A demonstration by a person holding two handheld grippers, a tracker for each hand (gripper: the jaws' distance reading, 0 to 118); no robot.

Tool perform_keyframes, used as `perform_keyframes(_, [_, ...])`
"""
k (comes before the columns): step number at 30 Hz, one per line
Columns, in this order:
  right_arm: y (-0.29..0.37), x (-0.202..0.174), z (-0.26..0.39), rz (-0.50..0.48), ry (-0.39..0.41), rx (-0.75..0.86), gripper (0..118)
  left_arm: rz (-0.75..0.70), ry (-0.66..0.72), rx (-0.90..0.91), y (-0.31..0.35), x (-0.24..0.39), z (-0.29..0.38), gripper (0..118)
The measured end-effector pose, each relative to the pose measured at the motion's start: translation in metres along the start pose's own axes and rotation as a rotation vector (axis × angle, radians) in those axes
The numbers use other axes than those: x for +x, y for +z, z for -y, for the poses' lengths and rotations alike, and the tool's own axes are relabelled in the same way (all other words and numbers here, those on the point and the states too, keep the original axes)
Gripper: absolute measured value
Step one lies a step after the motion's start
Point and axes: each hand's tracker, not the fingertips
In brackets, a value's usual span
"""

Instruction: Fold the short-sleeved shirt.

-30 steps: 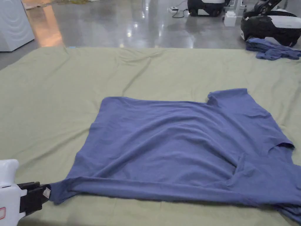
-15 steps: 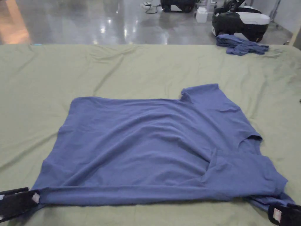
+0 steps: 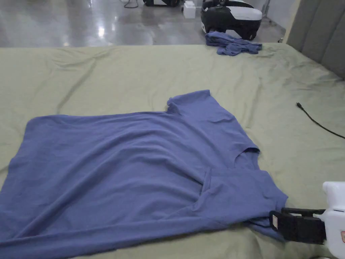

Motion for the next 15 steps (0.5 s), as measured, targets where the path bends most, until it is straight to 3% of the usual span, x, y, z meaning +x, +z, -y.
perform_keyframes(3, [-0.013,0.005,-0.002,-0.021,0.000,-0.025,50,0.000,0.003,0.004,0.000,0.001,-0.001,3])
perform_keyframes(5, [-0.029,0.004,0.000,-0.074,0.007,-0.081,36,-0.001,0.005,0.003,-0.001,0.000,-0.002,3])
perform_keyframes(6, [-0.034,0.002,0.000,-0.056,-0.003,-0.098,17,0.001,0.007,0.001,-0.002,0.000,-0.001,3])
perform_keyframes(10, [-0.020,0.013,-0.005,-0.151,-0.124,-0.033,7,0.000,0.013,0.001,-0.001,0.000,-0.001,3])
perform_keyframes(15, [-0.006,0.007,-0.010,-0.125,-0.056,-0.032,6,0.010,0.031,0.014,0.004,0.001,-0.007,3])
